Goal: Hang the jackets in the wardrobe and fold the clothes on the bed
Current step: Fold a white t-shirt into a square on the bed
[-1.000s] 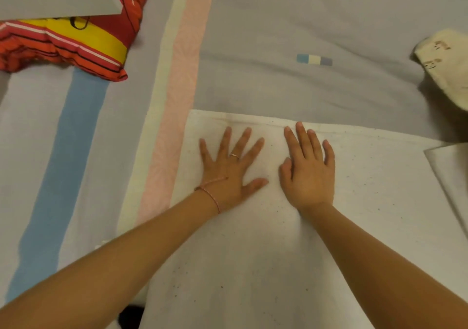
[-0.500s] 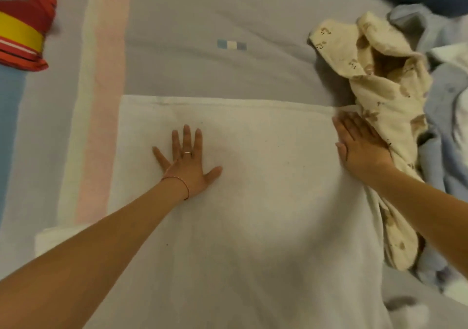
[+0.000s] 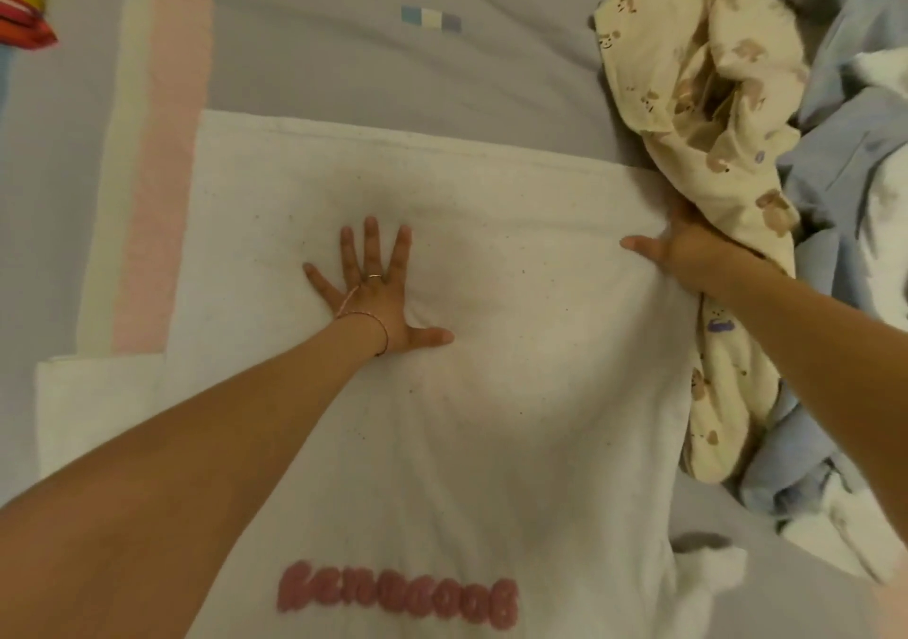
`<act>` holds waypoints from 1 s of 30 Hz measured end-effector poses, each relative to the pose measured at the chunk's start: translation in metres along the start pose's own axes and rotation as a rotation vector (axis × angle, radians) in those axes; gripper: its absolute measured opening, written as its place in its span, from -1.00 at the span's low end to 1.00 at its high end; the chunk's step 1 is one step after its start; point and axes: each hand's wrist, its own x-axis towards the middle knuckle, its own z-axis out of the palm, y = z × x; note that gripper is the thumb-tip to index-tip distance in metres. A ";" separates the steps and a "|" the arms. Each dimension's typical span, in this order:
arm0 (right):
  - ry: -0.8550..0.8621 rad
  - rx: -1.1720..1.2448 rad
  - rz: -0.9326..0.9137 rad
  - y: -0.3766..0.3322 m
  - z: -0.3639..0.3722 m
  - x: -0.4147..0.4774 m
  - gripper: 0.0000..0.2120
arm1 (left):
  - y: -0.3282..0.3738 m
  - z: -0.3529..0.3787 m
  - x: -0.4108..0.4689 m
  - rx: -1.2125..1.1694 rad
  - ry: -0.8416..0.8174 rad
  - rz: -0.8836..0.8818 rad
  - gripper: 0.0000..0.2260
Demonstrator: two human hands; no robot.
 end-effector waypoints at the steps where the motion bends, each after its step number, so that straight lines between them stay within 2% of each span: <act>1: 0.050 -0.054 0.048 -0.010 0.005 -0.007 -0.18 | 0.001 -0.004 -0.001 -0.003 -0.005 -0.010 0.21; 3: 0.189 -0.124 0.075 -0.036 0.021 -0.032 -0.29 | 0.002 -0.010 -0.002 -0.005 -0.010 -0.033 0.21; 4: 0.266 -0.079 0.011 -0.050 0.036 -0.053 -0.31 | 0.004 -0.012 -0.005 -0.006 -0.007 -0.029 0.21; 6: 0.267 0.014 -0.231 -0.074 0.076 -0.099 -0.34 | 0.003 -0.007 -0.008 -0.013 0.018 -0.025 0.21; 8: 0.163 -0.086 -0.576 -0.069 0.124 -0.152 -0.38 | 0.006 0.003 -0.019 -0.016 0.030 -0.004 0.19; 9: 0.164 -0.203 -0.671 -0.056 0.134 -0.154 -0.40 | 0.006 -0.003 -0.015 -0.026 0.061 0.010 0.16; 10: 0.163 -0.243 -0.636 -0.033 0.136 -0.152 -0.41 | 0.003 -0.003 -0.010 -0.050 0.110 0.013 0.12; 12: 0.235 -0.174 -0.352 0.019 0.134 -0.156 -0.36 | 0.002 0.008 -0.016 -0.073 0.212 0.005 -0.05; 14: 0.278 -0.146 -0.183 0.065 0.137 -0.175 -0.32 | 0.003 0.036 -0.042 -0.062 0.262 0.028 -0.25; 16: 0.230 -0.172 -0.160 0.074 0.139 -0.200 -0.31 | 0.010 0.076 -0.078 -0.104 0.254 0.056 -0.35; 18: 0.211 -0.156 -0.189 0.063 0.150 -0.229 -0.32 | 0.019 0.117 -0.124 -0.167 0.207 0.080 -0.36; 21: 0.151 -0.143 -0.424 0.049 0.170 -0.277 -0.42 | 0.033 0.182 -0.196 -0.088 -0.007 0.245 -0.31; 23: 0.079 -0.200 -0.581 0.071 0.194 -0.307 -0.46 | 0.040 0.225 -0.243 0.060 -0.208 0.526 -0.27; 24: 0.033 -0.222 -0.599 0.086 0.203 -0.318 -0.46 | 0.037 0.240 -0.259 0.133 -0.299 0.639 -0.24; 25: 0.017 -0.225 -0.585 0.104 0.212 -0.330 -0.47 | 0.033 0.251 -0.273 0.205 -0.386 0.716 -0.22; 27: 0.013 -0.207 -0.441 0.138 0.220 -0.355 -0.42 | 0.027 0.261 -0.291 0.348 -0.515 0.794 -0.26; 30: -0.019 0.029 -0.045 0.168 0.218 -0.379 -0.24 | 0.033 0.250 -0.300 0.453 -0.628 0.808 -0.55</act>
